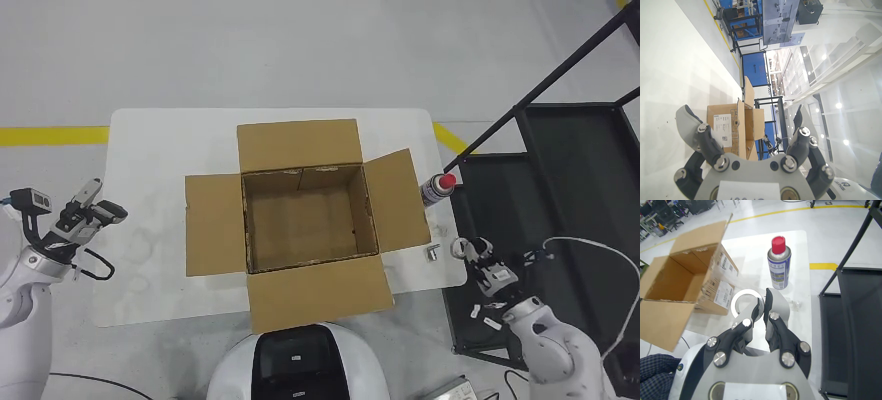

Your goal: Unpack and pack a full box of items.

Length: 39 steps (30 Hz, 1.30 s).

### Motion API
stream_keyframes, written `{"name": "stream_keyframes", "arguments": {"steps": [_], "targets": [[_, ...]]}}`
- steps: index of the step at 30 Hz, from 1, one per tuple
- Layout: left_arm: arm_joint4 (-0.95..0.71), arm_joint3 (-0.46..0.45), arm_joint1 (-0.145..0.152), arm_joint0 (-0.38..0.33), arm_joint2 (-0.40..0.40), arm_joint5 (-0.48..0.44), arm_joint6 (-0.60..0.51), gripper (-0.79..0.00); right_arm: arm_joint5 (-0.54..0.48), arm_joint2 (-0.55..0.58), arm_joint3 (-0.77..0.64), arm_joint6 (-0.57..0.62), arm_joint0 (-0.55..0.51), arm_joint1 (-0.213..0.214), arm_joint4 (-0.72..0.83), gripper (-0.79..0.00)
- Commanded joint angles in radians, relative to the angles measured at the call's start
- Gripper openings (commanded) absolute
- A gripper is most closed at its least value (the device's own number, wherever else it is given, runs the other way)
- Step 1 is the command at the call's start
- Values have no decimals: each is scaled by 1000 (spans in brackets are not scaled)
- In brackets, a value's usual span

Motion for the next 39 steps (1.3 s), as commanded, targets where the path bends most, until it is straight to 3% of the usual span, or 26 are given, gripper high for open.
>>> {"name": "stream_keyframes", "arguments": {"steps": [1, 4, 18, 22, 31, 39], "targets": [[0, 0, 0, 0, 0, 0, 0, 0, 21, -28, 39, -50, 8, -1, -86, -785], [0, 0, 0, 0, 0, 0, 0, 0, 46, -61, 84, -116, 23, -3, -156, -785], [0, 0, 0, 0, 0, 0, 0, 0, 50, -92, 94, -104, 45, -3, -168, -785], [0, 0, 0, 0, 0, 0, 0, 0, 84, -161, 146, -93, 87, -3, -246, -785], [0, 0, 0, 0, 0, 0, 0, 0, 209, -279, 301, -188, 137, -8, -413, -785], [0, 0, 0, 0, 0, 0, 0, 0, 279, -313, 349, -265, 160, -10, -425, -785]]}}
